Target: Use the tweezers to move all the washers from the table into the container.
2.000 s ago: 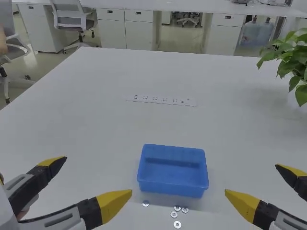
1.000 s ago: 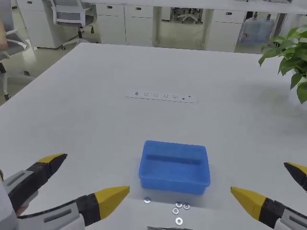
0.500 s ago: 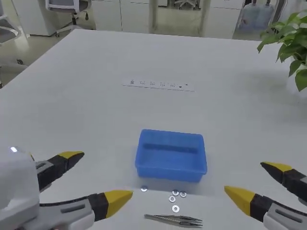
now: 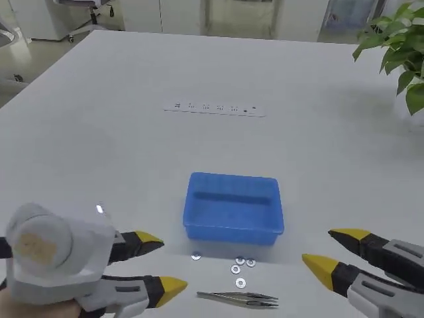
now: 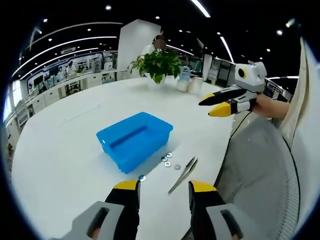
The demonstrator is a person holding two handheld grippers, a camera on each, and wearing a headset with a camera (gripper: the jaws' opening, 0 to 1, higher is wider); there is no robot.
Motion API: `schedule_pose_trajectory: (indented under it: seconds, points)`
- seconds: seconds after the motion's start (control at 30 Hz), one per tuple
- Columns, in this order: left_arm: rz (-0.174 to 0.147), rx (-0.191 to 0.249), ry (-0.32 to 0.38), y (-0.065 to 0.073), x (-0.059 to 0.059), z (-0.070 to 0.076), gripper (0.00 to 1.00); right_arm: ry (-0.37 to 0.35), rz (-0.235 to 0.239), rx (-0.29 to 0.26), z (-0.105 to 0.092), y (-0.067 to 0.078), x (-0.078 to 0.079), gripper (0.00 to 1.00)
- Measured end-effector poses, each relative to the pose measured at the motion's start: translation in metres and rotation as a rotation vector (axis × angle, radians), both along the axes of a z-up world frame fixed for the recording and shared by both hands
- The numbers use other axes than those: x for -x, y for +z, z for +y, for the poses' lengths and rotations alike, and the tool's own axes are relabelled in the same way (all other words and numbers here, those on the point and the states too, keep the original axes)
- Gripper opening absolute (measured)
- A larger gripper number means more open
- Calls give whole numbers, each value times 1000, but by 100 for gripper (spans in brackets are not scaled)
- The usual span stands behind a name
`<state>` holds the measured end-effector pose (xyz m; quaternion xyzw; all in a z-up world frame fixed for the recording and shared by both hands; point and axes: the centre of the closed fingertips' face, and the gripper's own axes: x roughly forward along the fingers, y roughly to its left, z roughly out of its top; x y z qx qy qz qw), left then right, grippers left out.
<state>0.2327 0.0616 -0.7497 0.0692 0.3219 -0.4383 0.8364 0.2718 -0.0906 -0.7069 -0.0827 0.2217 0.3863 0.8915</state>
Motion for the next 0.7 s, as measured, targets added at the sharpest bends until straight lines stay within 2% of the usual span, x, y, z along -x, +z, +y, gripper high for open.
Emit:
schedule_pose_trajectory:
  seconds: [0.03,0.07,0.1,0.13,0.17,0.23,0.3,0.4,0.43,0.5,0.53,0.63,0.7]
  points:
    - [17,-12,-29,-5,2,-5,33,-2,7,3,0,-2,0,31]
    - [-3,-55,-63,-11,1,-8,32,-3,8,5,-1,-3,1,31]
    - [-6,-76,-86,-15,1,-11,30,-5,9,8,-1,-3,1,31]
    - [17,-85,-104,-20,3,-17,29,-5,9,9,-1,-3,1,31]
    - [15,-76,-104,-21,1,-20,28,-8,10,12,-2,-3,2,30]
    - [34,-74,-129,-25,0,-27,25,-16,12,14,-5,-5,3,30]
    - [40,-96,-151,-30,-2,-30,23,-21,19,17,-7,-7,4,30]
    - [69,-127,-184,-40,-3,-34,20,-29,22,22,-11,-9,5,29]
    - [90,-159,-213,-46,-1,-33,19,-33,25,20,-12,-9,6,29]
    - [65,-206,-243,-51,-2,-34,16,-38,25,20,-13,-9,6,29]
    - [70,-237,-269,-55,-1,-34,14,-41,26,20,-14,-10,5,29]
    - [65,-272,-297,-61,0,-36,10,-47,25,18,-16,-10,5,29]
    - [66,-321,-332,-67,1,-34,6,-50,26,18,-17,-10,5,29]
